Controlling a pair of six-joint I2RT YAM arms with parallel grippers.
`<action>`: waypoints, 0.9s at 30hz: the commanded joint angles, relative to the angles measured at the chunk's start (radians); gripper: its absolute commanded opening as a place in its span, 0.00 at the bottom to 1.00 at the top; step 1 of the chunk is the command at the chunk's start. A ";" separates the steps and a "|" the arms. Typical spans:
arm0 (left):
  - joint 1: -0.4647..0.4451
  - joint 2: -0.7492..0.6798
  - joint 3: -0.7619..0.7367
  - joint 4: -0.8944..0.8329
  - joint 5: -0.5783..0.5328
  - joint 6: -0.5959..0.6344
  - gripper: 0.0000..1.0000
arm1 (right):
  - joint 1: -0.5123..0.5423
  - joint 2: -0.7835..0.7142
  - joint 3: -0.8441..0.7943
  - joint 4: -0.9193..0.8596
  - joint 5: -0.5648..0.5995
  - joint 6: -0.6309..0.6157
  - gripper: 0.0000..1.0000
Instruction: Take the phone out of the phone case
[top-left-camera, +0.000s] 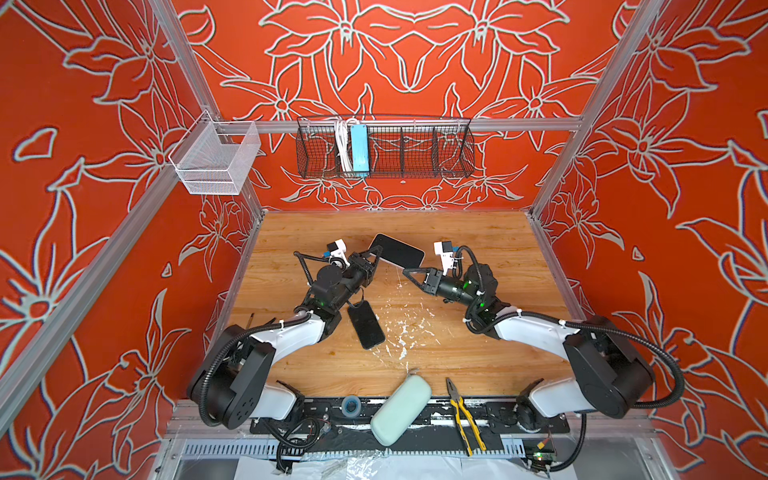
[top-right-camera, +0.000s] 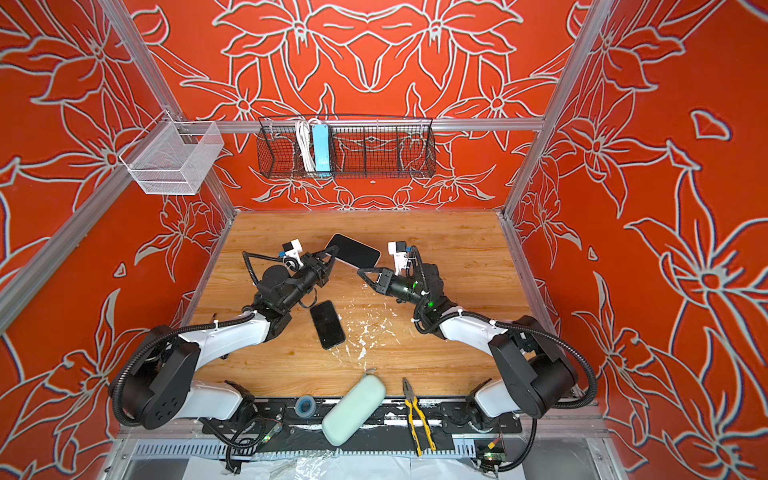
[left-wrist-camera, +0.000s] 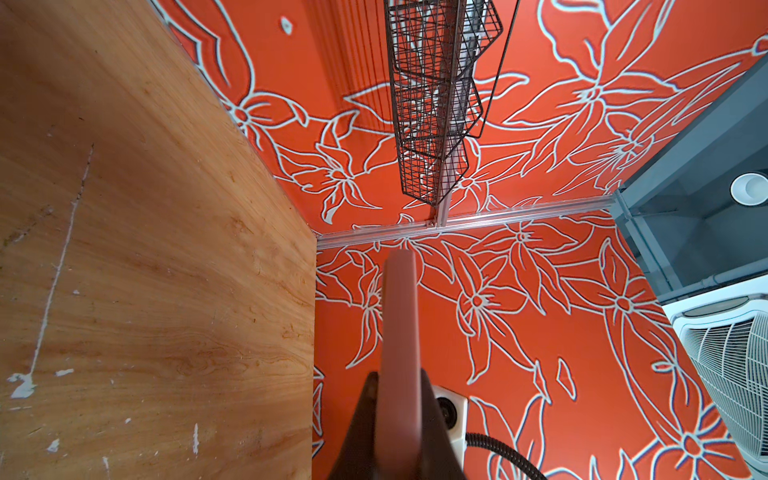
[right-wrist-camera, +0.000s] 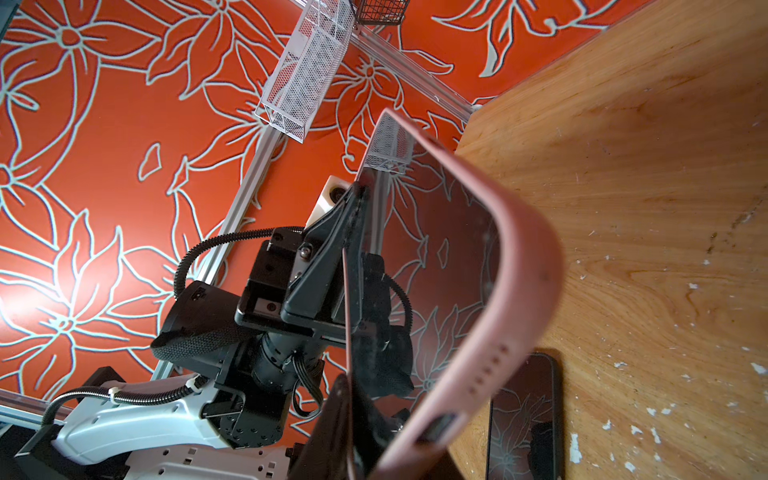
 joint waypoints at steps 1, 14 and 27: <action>-0.005 0.000 0.021 0.024 -0.020 -0.010 0.00 | 0.010 -0.037 0.018 -0.056 0.005 -0.082 0.19; -0.016 -0.046 0.031 -0.084 -0.042 -0.067 0.00 | 0.023 -0.093 0.043 -0.266 0.047 -0.285 0.17; -0.026 -0.087 0.042 -0.105 -0.034 -0.138 0.00 | 0.035 -0.094 0.043 -0.345 0.088 -0.439 0.16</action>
